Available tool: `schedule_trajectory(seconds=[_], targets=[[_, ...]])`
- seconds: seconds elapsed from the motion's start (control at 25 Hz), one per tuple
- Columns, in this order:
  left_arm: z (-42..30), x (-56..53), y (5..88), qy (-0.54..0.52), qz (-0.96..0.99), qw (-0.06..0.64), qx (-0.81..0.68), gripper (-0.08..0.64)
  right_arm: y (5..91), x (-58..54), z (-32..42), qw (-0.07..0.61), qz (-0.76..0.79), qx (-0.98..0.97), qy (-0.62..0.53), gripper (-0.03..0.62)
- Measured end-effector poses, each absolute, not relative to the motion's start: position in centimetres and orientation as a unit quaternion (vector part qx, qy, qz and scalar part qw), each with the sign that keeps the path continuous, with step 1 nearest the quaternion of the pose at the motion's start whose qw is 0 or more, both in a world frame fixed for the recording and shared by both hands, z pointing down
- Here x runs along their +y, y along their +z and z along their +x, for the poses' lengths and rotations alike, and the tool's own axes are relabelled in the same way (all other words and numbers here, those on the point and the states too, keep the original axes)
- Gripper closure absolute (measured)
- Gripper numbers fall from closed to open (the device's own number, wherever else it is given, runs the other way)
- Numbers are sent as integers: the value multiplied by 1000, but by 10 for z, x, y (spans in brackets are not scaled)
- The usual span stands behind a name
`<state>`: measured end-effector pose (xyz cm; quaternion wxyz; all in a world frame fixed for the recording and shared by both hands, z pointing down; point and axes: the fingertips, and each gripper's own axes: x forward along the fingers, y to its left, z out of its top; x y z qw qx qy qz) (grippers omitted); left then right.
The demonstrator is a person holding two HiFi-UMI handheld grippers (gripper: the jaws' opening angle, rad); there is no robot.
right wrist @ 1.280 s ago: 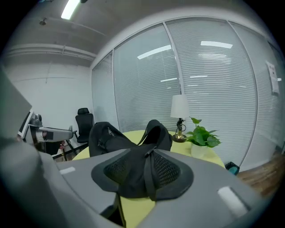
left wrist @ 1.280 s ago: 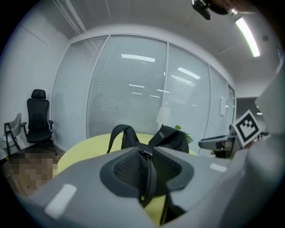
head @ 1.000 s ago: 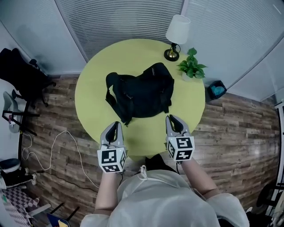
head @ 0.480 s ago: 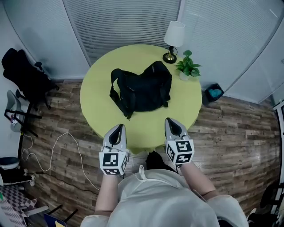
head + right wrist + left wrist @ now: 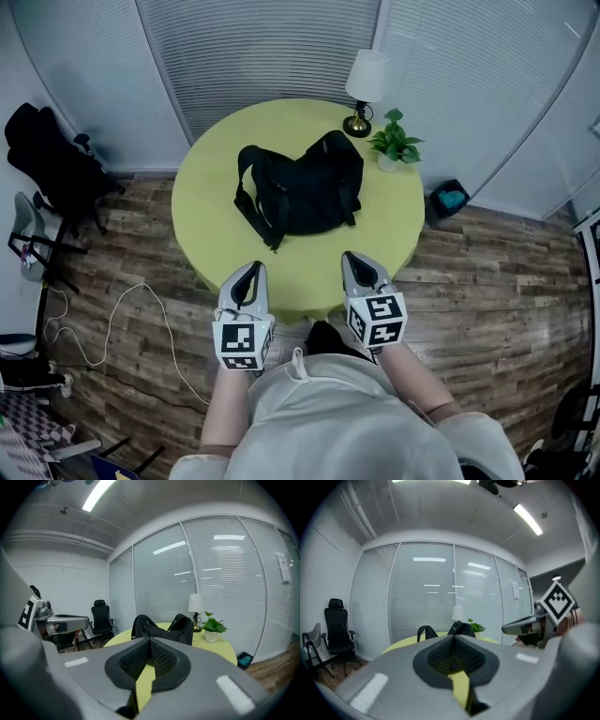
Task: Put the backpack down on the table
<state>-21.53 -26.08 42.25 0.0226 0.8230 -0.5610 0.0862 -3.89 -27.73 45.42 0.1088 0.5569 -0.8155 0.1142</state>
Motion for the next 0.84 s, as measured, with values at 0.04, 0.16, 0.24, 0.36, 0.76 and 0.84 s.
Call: schedule_trajectory(seconds=[0.04,0.16,0.24,0.36,0.76,0.84], targets=[[-216,-261,422,85,824,21,-560,552,454,-277,-41,110,556,-816,115,592],[-217,-260,423,82,825,22,-559,552,458,-277,-46,116,553,-817,116,592],[-218,-262,423,82,824,20,-560,552,459,-278,-47,119,553,-817,117,592],[-221,-265,422,81,823,22,-561,552,456,-280,-50,121,552,-817,117,592],[-218,-270,430,85,822,32,-562,552,459,-284,-47,119,556,-814,123,592],[-218,-273,431,83,820,34,-566,552,460,-287,-46,120,555,-814,122,592]])
